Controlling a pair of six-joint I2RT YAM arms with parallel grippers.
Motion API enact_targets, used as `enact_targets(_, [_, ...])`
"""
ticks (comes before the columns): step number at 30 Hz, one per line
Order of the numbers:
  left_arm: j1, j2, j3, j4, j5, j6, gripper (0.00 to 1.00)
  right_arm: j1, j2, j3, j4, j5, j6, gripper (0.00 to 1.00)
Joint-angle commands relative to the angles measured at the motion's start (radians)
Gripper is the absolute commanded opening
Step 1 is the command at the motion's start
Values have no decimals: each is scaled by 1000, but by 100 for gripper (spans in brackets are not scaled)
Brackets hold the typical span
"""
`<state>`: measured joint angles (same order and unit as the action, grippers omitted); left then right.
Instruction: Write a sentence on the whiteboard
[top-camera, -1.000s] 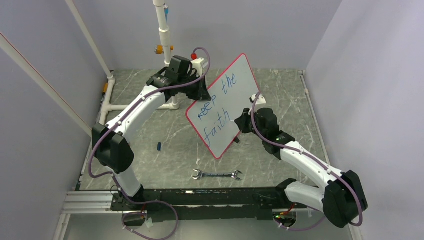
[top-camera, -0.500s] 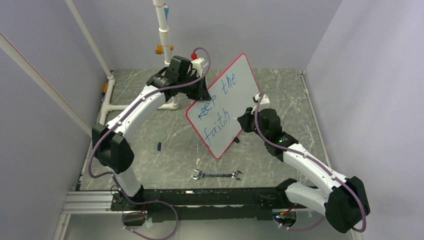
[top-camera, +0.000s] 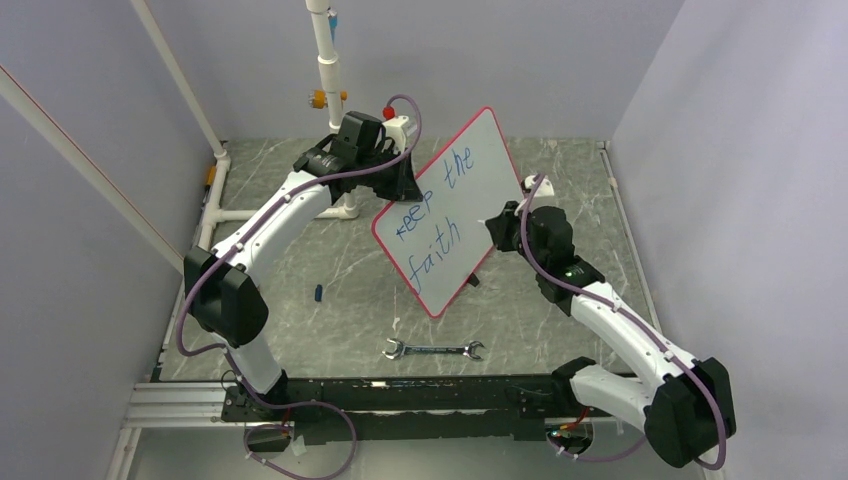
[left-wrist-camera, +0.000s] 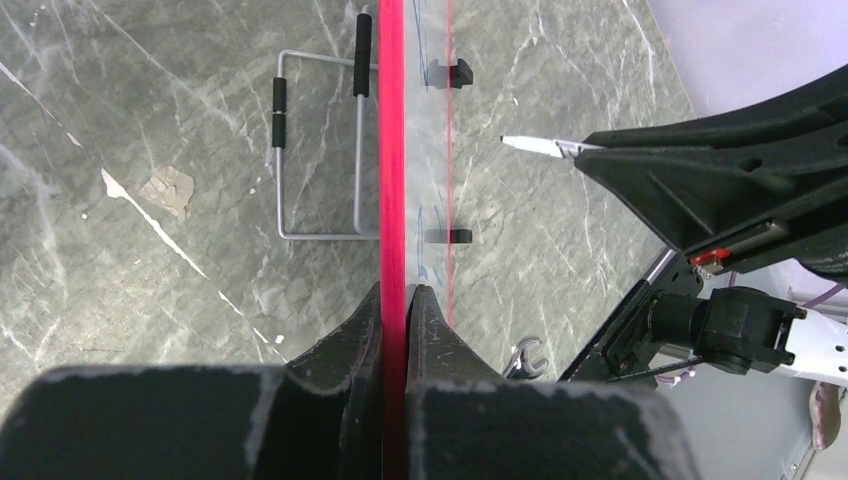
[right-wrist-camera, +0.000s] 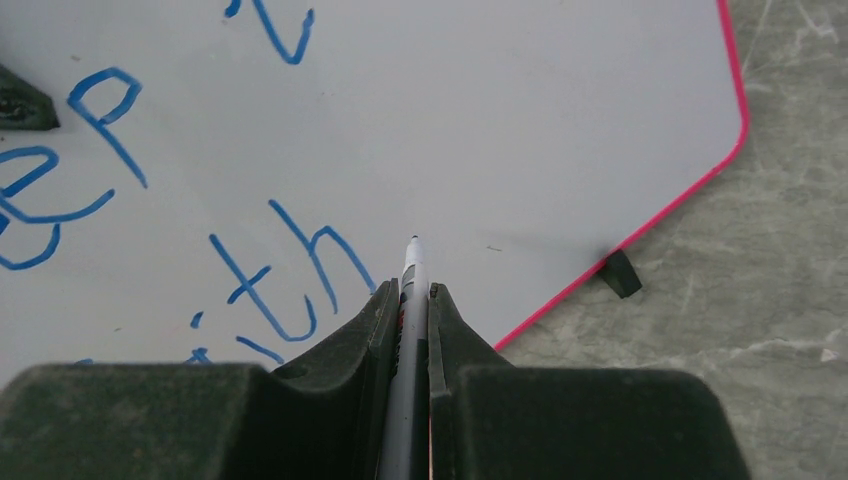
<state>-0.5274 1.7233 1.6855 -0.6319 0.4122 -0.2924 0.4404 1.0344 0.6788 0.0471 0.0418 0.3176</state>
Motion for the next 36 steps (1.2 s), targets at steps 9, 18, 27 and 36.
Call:
enact_targets(9, [-21,4,0,-56,-101,139,0,-84,5,52,52,-65,5,0])
enact_targets(18, [-21,16,8,-65,-105,144,0,-133,0,31,91,-133,23,0])
enact_targets(27, [-21,18,9,-69,-110,147,0,-144,10,19,154,-212,33,0])
enact_targets(36, [-21,15,8,-70,-124,152,0,-154,27,7,198,-234,45,0])
